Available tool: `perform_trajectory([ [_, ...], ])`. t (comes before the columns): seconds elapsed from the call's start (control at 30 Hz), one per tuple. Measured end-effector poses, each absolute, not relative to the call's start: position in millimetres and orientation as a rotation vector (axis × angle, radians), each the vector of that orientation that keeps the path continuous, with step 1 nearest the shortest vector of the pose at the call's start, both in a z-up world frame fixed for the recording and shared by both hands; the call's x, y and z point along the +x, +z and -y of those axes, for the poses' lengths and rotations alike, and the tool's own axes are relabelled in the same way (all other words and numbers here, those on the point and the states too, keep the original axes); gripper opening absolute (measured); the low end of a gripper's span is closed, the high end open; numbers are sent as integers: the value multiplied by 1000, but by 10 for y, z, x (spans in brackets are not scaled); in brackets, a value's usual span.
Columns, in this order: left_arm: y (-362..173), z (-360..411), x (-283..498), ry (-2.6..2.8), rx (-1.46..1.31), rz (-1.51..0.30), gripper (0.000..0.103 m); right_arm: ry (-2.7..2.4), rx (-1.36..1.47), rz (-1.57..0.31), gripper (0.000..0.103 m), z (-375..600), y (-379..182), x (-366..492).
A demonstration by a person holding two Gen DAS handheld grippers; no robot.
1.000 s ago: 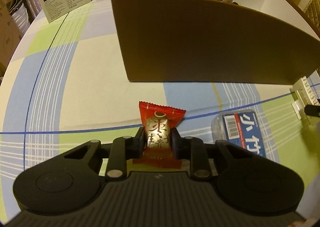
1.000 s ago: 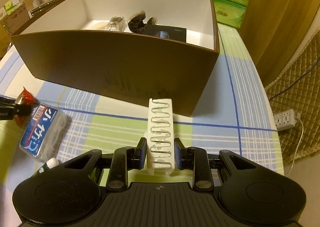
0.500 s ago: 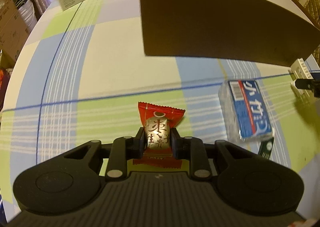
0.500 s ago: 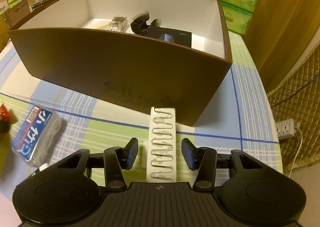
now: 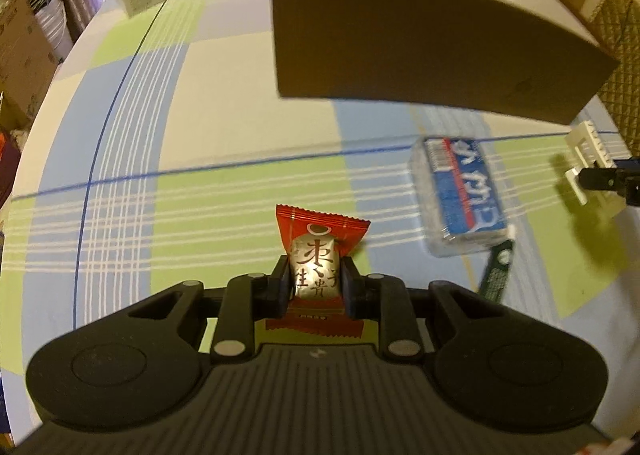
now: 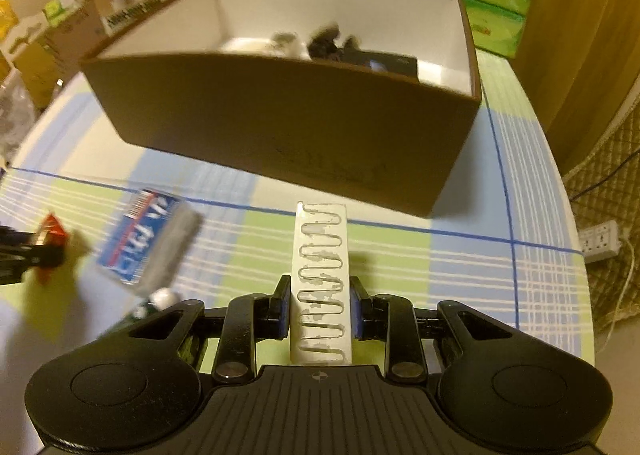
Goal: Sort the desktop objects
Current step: 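Lift red candy with left tool while right tool carries holder over brown box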
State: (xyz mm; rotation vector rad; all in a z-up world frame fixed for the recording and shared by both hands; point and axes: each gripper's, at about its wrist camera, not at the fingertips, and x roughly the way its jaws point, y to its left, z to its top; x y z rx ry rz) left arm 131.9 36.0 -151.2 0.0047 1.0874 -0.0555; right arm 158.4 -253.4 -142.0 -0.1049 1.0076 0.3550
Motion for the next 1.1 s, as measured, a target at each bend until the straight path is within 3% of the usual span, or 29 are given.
perform_trajectory([
  [0.6, -379, -28, 1942, -204, 16, -780, 21, 488, 0, -782, 25, 2342, -419, 1951],
  [1.1, -546, 126, 3315, -189, 50, -874, 21, 427, -44, -809, 25, 2112, -635, 3223],
])
